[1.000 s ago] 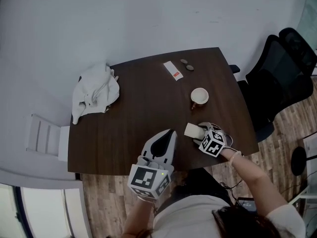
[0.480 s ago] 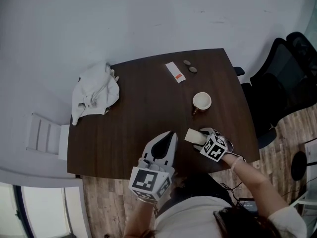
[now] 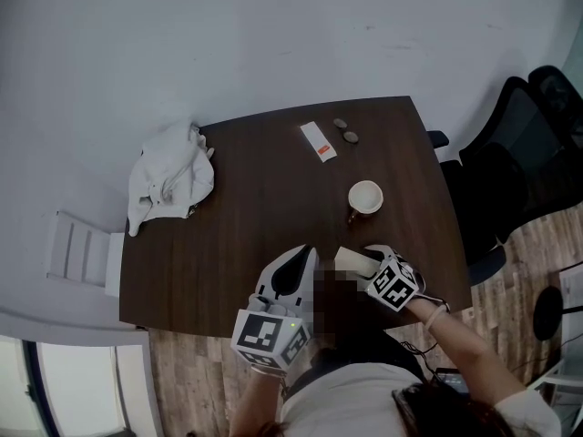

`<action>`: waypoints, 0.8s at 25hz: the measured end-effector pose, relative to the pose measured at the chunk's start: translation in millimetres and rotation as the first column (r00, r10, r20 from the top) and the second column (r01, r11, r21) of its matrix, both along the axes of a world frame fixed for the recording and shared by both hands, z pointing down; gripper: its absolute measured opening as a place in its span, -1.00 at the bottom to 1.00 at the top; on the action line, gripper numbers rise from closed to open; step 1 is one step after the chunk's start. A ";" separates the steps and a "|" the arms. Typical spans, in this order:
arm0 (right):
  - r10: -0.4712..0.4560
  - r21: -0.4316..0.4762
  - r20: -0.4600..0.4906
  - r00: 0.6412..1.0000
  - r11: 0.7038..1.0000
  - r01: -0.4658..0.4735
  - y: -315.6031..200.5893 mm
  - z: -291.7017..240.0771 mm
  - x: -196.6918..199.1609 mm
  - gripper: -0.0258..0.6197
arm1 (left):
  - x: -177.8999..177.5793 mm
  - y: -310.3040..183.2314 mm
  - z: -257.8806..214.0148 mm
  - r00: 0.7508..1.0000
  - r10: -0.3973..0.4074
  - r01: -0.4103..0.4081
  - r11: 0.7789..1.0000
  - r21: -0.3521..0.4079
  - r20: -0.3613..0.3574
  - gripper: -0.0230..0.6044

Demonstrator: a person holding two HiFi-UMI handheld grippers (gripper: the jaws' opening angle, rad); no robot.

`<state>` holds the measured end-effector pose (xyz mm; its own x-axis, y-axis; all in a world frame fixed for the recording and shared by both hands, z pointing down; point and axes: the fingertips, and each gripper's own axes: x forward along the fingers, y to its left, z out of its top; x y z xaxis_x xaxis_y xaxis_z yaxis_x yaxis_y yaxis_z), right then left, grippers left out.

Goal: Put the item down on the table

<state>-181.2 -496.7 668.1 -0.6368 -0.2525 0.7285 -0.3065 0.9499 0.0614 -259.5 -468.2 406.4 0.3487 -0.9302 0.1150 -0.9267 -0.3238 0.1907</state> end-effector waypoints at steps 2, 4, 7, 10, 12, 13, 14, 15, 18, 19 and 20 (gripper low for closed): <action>0.036 0.003 0.043 0.998 0.999 -0.037 -3.4 -10.2 3.2 -0.03 | 1.6 -4.9 0.2 1.000 -0.001 0.001 1.000 0.004 0.009 -0.87; 0.081 0.004 0.092 0.993 0.997 -0.081 -7.5 -23.0 5.4 -0.11 | 3.0 -10.2 -0.5 1.000 -0.007 0.007 1.000 0.004 0.014 -0.87; 0.145 0.011 0.174 0.974 0.989 -0.149 -15.2 -48.3 8.3 -0.19 | 5.3 -15.8 -1.8 1.000 -0.019 0.019 1.000 0.005 0.009 -0.87; 0.190 0.019 0.255 0.948 0.979 -0.201 -21.3 -76.0 11.9 -0.31 | 7.5 -19.2 -3.4 1.000 -0.025 0.025 1.000 0.008 0.004 -0.87; 0.206 0.025 0.300 0.932 0.974 -0.223 -25.6 -92.5 13.7 -0.38 | 8.2 -22.4 -6.4 1.000 -0.031 0.030 0.999 0.011 0.005 -0.87; 0.211 0.028 0.319 0.924 0.972 -0.232 -27.4 -100.4 15.1 -0.41 | 8.7 -23.8 -7.5 0.999 -0.033 0.033 0.999 0.014 0.005 -0.87; 0.216 0.032 0.337 0.916 0.970 -0.240 -28.7 -108.2 16.6 -0.47 | 9.2 -24.9 -8.2 0.999 -0.036 0.036 0.999 0.018 0.004 -0.87; 0.221 0.035 0.357 0.908 0.968 -0.250 -29.9 -116.1 17.9 -0.51 | 9.7 -25.8 -9.3 0.999 -0.039 0.039 0.999 0.021 0.003 -0.87; 0.237 0.039 0.422 0.875 0.960 -0.279 -33.8 -142.2 21.2 -0.62 | 12.0 -29.1 -13.2 0.999 -0.045 0.045 0.999 0.025 0.001 -0.87; 0.239 0.042 0.442 0.864 0.957 -0.286 -35.2 -151.1 22.6 -0.66 | 13.4 -30.3 -13.9 0.999 -0.043 0.042 0.999 0.027 0.001 -0.87; 0.240 0.046 0.459 0.856 0.955 -0.292 -36.9 -159.4 23.9 -0.66 | 14.8 -31.6 -14.7 0.999 -0.041 0.041 0.999 0.028 0.003 -0.87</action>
